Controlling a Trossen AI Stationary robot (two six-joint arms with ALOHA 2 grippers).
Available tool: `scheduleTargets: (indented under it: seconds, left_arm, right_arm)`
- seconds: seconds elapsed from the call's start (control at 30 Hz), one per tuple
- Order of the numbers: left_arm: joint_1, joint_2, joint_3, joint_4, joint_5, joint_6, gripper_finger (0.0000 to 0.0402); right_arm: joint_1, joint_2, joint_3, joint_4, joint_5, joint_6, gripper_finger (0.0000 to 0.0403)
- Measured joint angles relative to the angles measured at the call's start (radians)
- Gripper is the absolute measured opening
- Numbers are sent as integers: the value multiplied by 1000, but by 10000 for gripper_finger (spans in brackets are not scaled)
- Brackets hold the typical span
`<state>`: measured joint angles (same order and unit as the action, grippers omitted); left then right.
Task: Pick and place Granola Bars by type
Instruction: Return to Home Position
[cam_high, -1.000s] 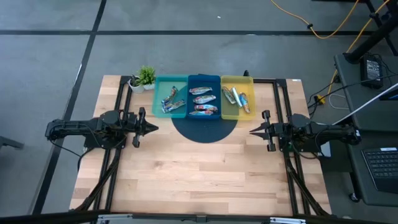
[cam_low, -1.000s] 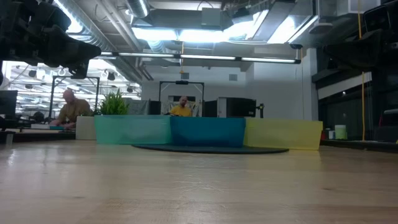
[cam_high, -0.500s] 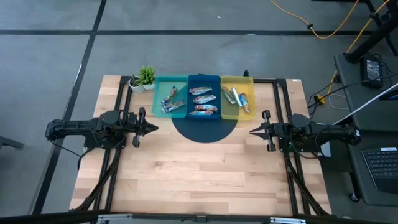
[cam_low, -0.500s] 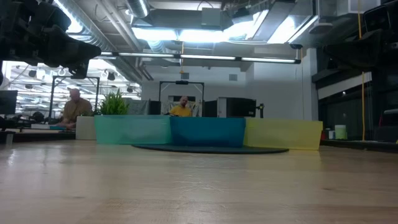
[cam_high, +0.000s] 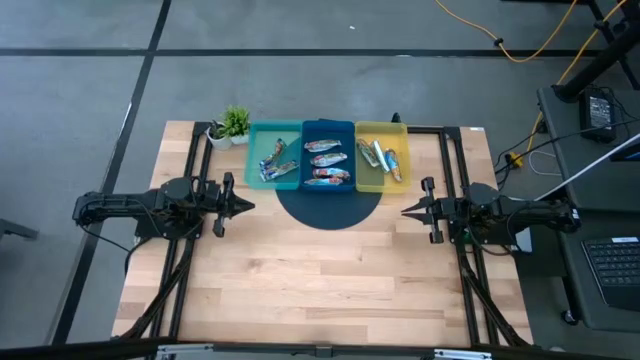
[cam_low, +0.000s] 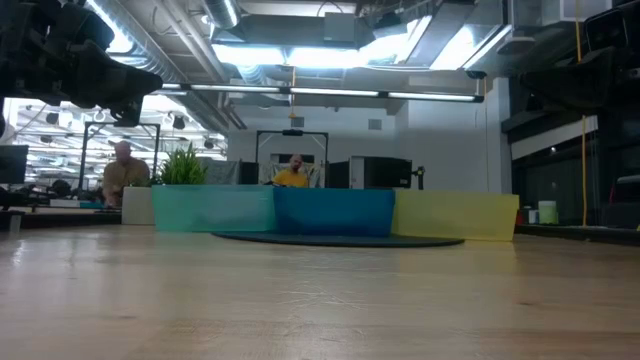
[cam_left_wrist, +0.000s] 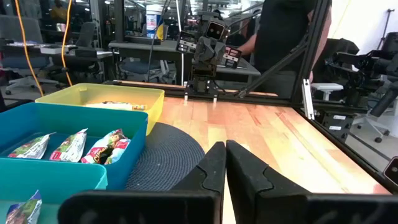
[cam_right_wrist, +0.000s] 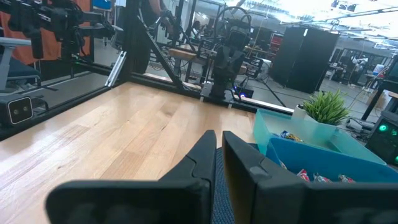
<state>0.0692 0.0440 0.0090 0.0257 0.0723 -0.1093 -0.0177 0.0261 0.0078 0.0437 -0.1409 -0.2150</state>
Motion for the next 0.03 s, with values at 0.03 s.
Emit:
scheduleTargets:
  seconds: [0.03]
  left_arm:
    - [0,0,0,0,0,0,8]
  right_arm:
    - [0,0,0,0,0,0,32]
